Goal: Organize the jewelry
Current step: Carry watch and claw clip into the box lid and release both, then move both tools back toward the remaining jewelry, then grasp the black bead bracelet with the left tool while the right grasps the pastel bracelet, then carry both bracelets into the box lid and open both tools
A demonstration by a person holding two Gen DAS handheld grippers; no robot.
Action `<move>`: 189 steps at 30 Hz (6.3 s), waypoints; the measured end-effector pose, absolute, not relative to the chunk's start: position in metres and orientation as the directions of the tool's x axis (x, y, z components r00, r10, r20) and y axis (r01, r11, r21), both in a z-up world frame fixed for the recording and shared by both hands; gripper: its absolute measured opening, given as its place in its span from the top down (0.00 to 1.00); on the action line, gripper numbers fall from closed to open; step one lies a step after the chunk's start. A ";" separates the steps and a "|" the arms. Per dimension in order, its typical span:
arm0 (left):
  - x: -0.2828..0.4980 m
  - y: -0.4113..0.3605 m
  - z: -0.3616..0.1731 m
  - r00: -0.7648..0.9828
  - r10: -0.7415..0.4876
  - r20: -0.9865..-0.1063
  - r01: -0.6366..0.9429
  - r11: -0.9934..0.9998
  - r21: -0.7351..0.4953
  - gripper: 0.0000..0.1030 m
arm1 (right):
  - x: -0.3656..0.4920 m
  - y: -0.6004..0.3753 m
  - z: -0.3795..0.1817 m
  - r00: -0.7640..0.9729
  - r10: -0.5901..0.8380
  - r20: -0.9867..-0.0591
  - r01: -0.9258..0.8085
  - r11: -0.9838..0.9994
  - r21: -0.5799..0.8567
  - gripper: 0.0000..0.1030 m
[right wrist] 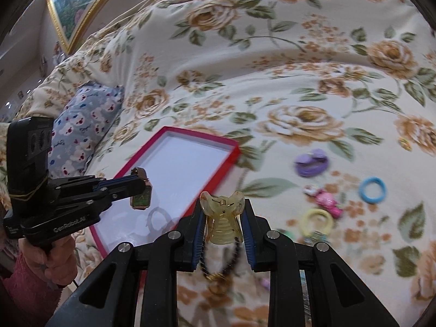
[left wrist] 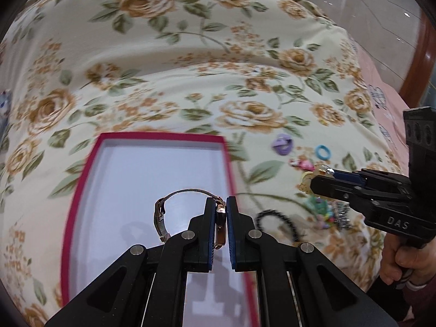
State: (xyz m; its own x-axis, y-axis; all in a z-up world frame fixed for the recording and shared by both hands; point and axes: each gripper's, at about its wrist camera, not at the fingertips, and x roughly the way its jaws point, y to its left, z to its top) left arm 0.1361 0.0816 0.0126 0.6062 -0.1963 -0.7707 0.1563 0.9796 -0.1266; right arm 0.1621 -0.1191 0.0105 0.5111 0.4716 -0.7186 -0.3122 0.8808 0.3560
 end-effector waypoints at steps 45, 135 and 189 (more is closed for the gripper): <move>0.248 0.138 -0.058 0.459 -0.007 -0.888 -0.096 0.994 -0.058 0.82 | 0.245 -0.012 -0.057 0.354 0.511 -0.783 -0.417 0.836 0.357 0.65; 0.178 -0.036 -0.056 0.415 -0.218 -0.883 0.188 0.971 -0.151 0.93 | 0.144 -0.220 -0.046 0.483 0.321 -0.815 -0.118 0.946 0.303 0.93; 0.070 0.138 0.041 0.656 -0.189 -0.730 -0.058 0.953 -0.299 0.93 | 0.139 -0.085 0.040 0.507 0.579 -0.638 -0.401 0.814 0.420 0.93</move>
State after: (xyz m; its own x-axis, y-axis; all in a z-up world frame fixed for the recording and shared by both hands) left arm 0.0704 0.1381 0.0405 0.6564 -0.1888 -0.7304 -0.0585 0.9525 -0.2988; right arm 0.1387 -0.0846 0.0396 0.5072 0.5795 -0.6379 -0.4013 0.8139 0.4202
